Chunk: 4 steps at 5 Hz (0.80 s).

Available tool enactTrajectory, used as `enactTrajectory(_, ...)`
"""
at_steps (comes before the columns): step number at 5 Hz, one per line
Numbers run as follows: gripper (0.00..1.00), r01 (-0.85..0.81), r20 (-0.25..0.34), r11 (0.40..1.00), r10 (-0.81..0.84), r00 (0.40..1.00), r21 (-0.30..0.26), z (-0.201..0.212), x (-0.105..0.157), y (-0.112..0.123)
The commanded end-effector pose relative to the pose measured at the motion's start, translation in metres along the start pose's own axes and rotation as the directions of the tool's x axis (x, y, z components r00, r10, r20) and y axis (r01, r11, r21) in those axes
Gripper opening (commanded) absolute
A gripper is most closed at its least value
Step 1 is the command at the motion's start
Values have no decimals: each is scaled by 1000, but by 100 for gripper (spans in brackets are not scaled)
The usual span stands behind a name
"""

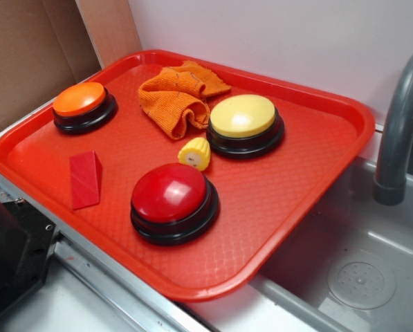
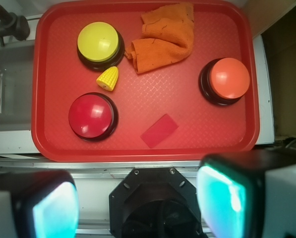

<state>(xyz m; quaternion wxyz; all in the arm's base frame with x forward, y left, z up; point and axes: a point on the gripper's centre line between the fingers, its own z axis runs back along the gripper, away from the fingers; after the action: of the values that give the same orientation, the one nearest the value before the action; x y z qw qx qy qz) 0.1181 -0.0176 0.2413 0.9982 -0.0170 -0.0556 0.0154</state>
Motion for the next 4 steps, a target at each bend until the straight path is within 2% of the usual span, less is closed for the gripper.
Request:
enactTrajectory(1, 100, 0, 0, 1000, 0, 1000, 0, 0, 0, 0)
enactTrajectory(2, 100, -152, -28, 982, 156, 987, 114, -34, 21, 50)
enactTrajectory(3, 100, -232, -7, 950, 239, 971, 208, -67, 43, 90)
enactTrajectory(4, 100, -213, -1, 956, 218, 976, 200, -93, 69, 112)
